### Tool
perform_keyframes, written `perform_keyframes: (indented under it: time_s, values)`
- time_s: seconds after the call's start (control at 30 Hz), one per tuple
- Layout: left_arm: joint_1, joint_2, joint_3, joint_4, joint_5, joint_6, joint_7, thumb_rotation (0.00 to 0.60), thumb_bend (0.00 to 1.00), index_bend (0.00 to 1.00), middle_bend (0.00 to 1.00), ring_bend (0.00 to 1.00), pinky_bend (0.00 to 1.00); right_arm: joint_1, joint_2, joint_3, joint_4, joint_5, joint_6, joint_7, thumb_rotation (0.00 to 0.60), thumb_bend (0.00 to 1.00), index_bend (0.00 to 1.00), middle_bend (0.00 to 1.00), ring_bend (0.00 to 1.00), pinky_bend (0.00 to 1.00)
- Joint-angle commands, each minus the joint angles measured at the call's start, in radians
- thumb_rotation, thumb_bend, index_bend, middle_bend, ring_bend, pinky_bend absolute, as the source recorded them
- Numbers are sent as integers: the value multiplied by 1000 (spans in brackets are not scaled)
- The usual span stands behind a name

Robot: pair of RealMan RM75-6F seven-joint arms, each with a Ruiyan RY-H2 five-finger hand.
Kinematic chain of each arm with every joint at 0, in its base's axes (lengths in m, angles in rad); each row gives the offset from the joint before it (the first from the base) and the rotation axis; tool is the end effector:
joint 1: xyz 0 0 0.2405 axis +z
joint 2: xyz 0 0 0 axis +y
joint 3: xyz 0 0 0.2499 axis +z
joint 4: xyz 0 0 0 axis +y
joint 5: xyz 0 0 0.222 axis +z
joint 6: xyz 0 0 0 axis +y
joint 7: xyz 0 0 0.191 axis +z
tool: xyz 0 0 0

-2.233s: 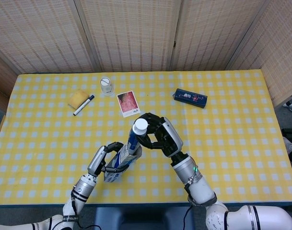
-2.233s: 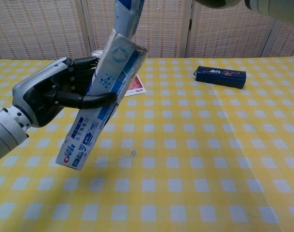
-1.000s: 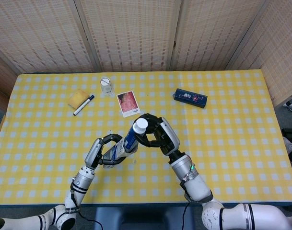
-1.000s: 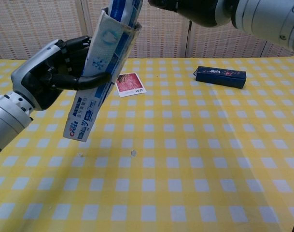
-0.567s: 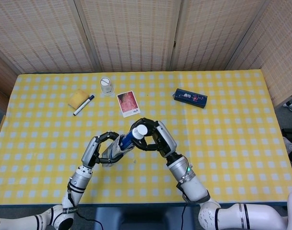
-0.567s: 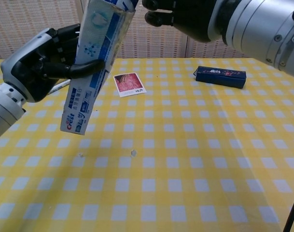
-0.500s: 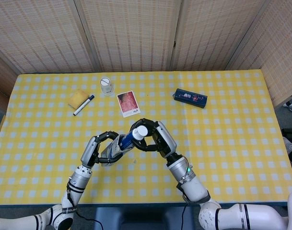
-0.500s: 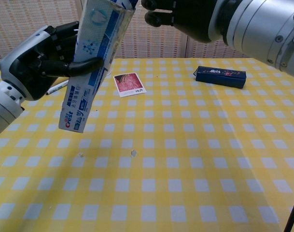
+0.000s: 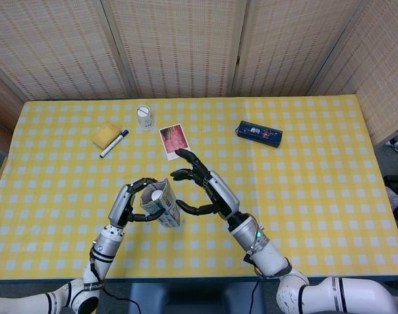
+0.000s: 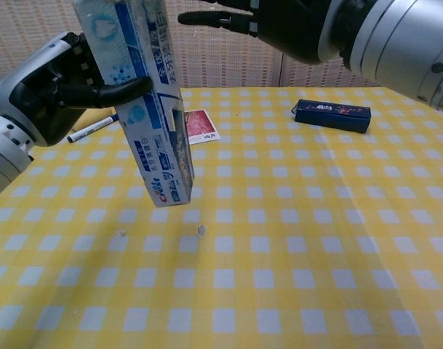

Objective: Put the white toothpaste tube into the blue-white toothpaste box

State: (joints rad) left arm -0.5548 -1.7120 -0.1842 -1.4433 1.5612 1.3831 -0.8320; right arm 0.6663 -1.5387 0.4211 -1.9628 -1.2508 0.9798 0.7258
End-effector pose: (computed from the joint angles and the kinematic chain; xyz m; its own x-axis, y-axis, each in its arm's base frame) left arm -0.0917 0.3288 -0.0140 -0.6491 0.3777 0.6603 0.5744 -0.3258 0.7510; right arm 0.0266 -0.3216 0.0132 -0.6968 -0.6175 0.3648 -0.4334 -0.0428 -0.9002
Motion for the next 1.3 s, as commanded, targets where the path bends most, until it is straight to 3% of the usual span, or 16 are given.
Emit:
perform_keyframes:
  time_s: [0.03,0.37,0.63,0.97,1.17,1.3]
  values:
    - [0,1,1,1,0,0,-2,600,249,539,655,487,461,-4,12,1,-2,-15,0,29,600,482,0,33,198,199]
    - [1,34,8,50,4,-1,21,600,249,552,656,498,464,-73,110,-16,-39,-102,76,76,600,482,0,25,190,198]
    - [-3,140,30,104,11,-47,117,600,250,566,656,509,467,-144,232,-43,-26,-178,131,192,600,482,0,16,176,199]
    - [-29,234,74,157,36,-123,421,600,250,566,656,512,475,-192,323,-88,39,-268,189,363,600,482,0,13,159,197]
    - [-41,182,77,242,21,-146,627,600,249,553,656,508,472,-202,344,-121,70,-296,218,386,600,482,0,10,149,189]
    - [-51,137,80,274,8,-166,665,600,249,549,655,506,467,-204,356,-130,77,-298,231,411,600,482,0,9,143,188]
